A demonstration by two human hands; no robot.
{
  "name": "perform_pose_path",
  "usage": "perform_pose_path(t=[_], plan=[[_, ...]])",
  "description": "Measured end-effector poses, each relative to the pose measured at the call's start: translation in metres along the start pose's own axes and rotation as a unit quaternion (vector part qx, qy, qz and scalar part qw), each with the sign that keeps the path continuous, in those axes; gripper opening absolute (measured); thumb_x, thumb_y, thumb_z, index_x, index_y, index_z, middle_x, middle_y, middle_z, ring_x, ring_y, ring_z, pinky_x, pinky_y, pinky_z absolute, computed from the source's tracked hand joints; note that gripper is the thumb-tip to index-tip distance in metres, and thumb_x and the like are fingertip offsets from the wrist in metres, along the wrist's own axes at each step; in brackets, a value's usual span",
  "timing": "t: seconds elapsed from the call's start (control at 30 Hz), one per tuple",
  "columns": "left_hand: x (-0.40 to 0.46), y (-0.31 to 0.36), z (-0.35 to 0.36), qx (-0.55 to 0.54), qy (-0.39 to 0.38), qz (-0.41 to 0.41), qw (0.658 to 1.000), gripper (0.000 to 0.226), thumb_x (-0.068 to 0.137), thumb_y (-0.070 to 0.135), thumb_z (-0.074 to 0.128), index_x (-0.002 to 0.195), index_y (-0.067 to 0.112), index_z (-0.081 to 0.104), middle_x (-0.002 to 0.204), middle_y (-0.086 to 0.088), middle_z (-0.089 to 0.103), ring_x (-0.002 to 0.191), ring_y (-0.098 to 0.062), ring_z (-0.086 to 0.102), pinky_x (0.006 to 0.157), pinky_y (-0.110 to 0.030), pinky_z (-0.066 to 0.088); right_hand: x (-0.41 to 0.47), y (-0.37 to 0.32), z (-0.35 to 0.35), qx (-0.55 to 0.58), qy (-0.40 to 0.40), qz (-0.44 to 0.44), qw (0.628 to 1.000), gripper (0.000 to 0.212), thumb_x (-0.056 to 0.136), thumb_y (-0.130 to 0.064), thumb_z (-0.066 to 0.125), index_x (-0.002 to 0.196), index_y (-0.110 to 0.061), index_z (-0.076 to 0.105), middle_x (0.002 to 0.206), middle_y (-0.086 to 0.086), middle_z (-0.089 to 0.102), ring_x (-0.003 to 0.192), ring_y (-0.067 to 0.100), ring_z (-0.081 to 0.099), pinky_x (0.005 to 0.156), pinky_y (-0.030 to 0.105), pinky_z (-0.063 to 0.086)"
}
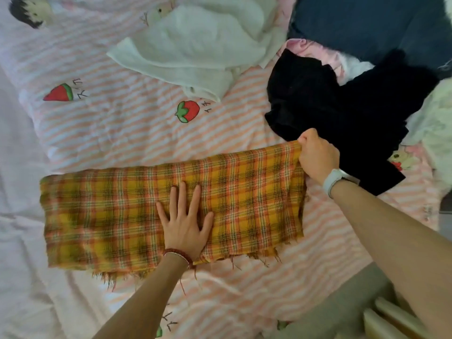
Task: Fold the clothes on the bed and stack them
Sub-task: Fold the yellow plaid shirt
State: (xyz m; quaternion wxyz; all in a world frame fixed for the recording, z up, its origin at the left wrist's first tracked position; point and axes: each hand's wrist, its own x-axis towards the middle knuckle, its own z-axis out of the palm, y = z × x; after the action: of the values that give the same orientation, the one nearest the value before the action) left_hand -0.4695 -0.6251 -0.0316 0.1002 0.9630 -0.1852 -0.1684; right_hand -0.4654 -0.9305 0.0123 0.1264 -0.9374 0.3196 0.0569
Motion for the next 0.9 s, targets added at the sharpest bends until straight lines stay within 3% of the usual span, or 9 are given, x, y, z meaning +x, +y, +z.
perform_pose_path(t=[0.1,0.17,0.27,0.37,0.43,0.53,0.63,0.8,0.9], plan=[[0.003,0.007,-0.005,-0.002,0.002,-0.013,1.000,0.072,0.080,0.075,0.000,0.141,0.037,0.002,0.151,0.002,-0.009,0.140,-0.021,-0.013,0.110,-0.058,-0.009,0.001,0.004,0.003,0.121,0.011,0.028,0.992,0.020,0.099,-0.020,0.039,0.105,-0.006,0.053,0.097,0.011,0.058,0.085,0.028,0.054,0.068,0.040,0.042],[-0.001,0.013,-0.008,-0.011,0.016,0.016,1.000,0.071,0.083,0.072,0.008,0.143,0.035,0.008,0.152,-0.001,-0.001,0.141,-0.026,-0.006,0.109,-0.062,-0.005,-0.014,0.010,0.004,0.220,0.076,0.048,0.971,0.026,0.097,-0.023,0.044,0.112,-0.005,0.053,0.110,0.011,0.054,0.099,0.024,0.052,0.083,0.037,0.044],[-0.011,0.029,-0.006,0.003,0.037,0.105,0.994,0.066,0.088,0.067,0.018,0.144,0.032,0.018,0.152,-0.006,0.014,0.142,-0.030,0.005,0.106,-0.065,0.003,-0.061,0.017,0.011,0.312,0.122,0.075,0.939,0.032,0.094,-0.031,0.050,0.117,-0.010,0.051,0.107,0.002,0.048,0.091,0.007,0.049,0.075,0.019,0.040],[-0.012,0.053,0.001,0.028,0.022,0.161,0.986,0.064,0.087,0.067,0.021,0.142,0.034,0.026,0.152,-0.007,0.017,0.141,-0.034,0.010,0.104,-0.069,0.004,-0.098,0.018,0.030,0.346,0.026,0.116,0.931,0.020,0.092,-0.035,0.052,0.105,-0.020,0.053,0.099,0.000,0.054,0.087,0.010,0.053,0.071,0.021,0.041],[-0.009,0.064,0.007,0.054,0.002,0.179,0.982,0.065,0.084,0.069,0.025,0.140,0.035,0.033,0.151,-0.008,0.020,0.140,-0.038,0.013,0.102,-0.072,0.005,-0.105,0.020,0.043,0.332,-0.014,0.155,0.930,0.016,0.094,-0.026,0.051,0.098,-0.011,0.057,0.092,0.001,0.057,0.088,0.019,0.056,0.070,0.025,0.038],[-0.005,0.069,0.012,0.106,-0.025,0.185,0.977,0.067,0.081,0.070,0.029,0.137,0.034,0.041,0.150,-0.010,0.028,0.137,-0.041,0.018,0.099,-0.074,0.010,-0.103,0.026,0.049,0.307,0.025,0.214,0.927,0.017,0.096,-0.015,0.047,0.091,-0.004,0.058,0.085,0.005,0.056,0.081,0.024,0.053,0.064,0.027,0.032],[-0.004,0.068,0.011,0.118,-0.027,0.186,0.975,0.069,0.079,0.071,0.030,0.136,0.033,0.043,0.149,-0.011,0.031,0.136,-0.041,0.020,0.098,-0.073,0.008,-0.109,0.031,0.050,0.295,0.038,0.213,0.931,0.019,0.097,-0.016,0.043,0.096,-0.004,0.057,0.082,0.002,0.053,0.077,0.021,0.050,0.062,0.027,0.031],[-0.006,0.068,0.005,0.099,-0.006,0.184,0.978,0.069,0.081,0.070,0.031,0.139,0.033,0.037,0.151,-0.010,0.025,0.138,-0.039,0.015,0.101,-0.071,0.005,-0.115,0.031,0.043,0.481,-0.073,0.214,0.847,0.035,0.091,-0.042,0.051,0.110,-0.014,0.054,0.102,-0.002,0.062,0.095,0.014,0.060,0.079,0.031,0.049],[-0.011,0.062,0.005,0.089,-0.002,0.164,0.982,0.065,0.085,0.066,0.024,0.140,0.032,0.033,0.151,-0.009,0.019,0.138,-0.039,0.013,0.101,-0.070,0.006,-0.113,0.024,0.043,0.501,-0.121,0.205,0.832,0.033,0.087,-0.041,0.058,0.112,-0.020,0.054,0.103,-0.007,0.062,0.092,0.008,0.060,0.072,0.025,0.049]])
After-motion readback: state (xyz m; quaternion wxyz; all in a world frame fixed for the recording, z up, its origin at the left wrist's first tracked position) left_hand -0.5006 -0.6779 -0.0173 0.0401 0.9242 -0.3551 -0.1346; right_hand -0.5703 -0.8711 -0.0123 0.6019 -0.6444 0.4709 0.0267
